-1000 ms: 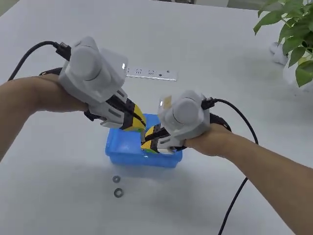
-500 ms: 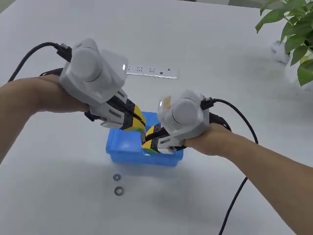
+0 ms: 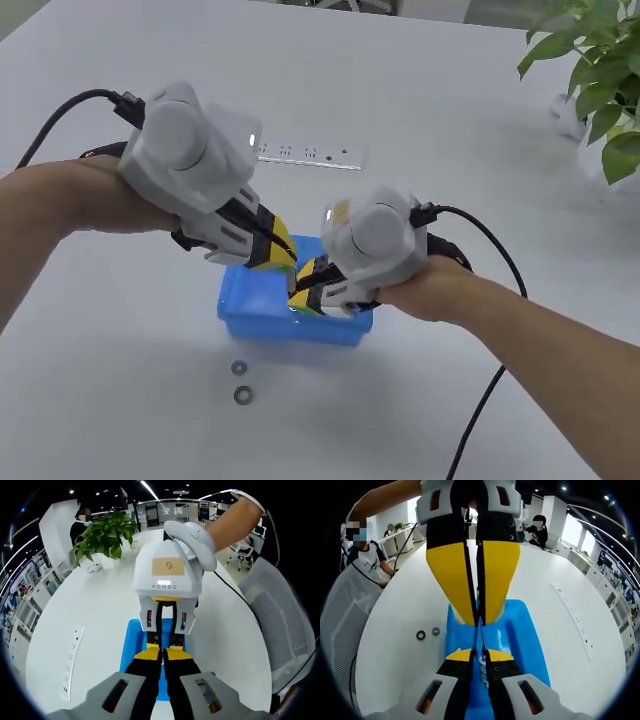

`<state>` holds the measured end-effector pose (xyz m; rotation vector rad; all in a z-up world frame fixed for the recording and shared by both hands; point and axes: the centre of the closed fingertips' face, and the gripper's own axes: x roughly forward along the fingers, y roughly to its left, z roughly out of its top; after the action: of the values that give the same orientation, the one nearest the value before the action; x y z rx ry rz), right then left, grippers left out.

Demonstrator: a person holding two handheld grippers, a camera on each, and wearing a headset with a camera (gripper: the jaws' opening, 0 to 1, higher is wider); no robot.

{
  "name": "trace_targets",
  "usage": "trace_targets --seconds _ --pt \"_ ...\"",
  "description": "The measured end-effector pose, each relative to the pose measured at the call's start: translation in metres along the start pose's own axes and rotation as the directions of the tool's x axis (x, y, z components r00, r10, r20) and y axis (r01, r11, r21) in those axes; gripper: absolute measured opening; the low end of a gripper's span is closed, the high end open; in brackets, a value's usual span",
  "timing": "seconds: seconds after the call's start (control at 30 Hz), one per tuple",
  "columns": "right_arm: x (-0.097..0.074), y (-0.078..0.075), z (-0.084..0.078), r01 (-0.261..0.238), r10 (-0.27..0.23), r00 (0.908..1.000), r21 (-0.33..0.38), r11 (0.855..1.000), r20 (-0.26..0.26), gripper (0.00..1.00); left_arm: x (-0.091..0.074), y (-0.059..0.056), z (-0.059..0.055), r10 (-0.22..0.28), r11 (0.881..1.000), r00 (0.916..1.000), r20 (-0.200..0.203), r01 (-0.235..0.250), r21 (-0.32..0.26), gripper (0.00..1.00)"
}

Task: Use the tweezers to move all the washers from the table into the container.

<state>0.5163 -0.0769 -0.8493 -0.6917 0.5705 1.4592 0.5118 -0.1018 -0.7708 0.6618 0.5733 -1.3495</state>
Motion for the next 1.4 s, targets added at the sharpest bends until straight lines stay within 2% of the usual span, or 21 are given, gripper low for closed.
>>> trace_targets --seconds 0.33,0.43,0.93,1.17,1.4 --pt "-0.013 0.004 0.011 0.022 -0.022 0.9996 -0.010 1.000 0.017 0.11 -0.012 -0.005 0.012 0.006 1.000 1.0000 0.002 -0.006 0.017 0.05" --pt "-0.017 0.005 0.015 0.031 -0.030 0.9993 -0.015 0.999 0.021 0.11 -0.015 -0.007 0.015 0.009 1.000 0.9999 -0.011 -0.009 0.029 0.05" --pt "-0.031 0.017 0.035 0.065 -0.063 0.9969 -0.036 0.997 0.047 0.11 -0.035 -0.022 0.030 0.036 0.998 0.9993 -0.006 -0.036 0.051 0.05" --pt "-0.029 0.028 0.043 0.063 -0.060 0.9964 -0.047 0.997 0.060 0.11 -0.044 -0.034 0.027 0.051 0.998 0.9986 -0.012 -0.050 0.044 0.05" --pt "-0.023 0.046 0.046 0.043 -0.040 0.9975 -0.061 0.997 0.059 0.11 -0.047 -0.048 0.020 0.055 0.998 0.9984 -0.015 -0.055 0.028 0.05"
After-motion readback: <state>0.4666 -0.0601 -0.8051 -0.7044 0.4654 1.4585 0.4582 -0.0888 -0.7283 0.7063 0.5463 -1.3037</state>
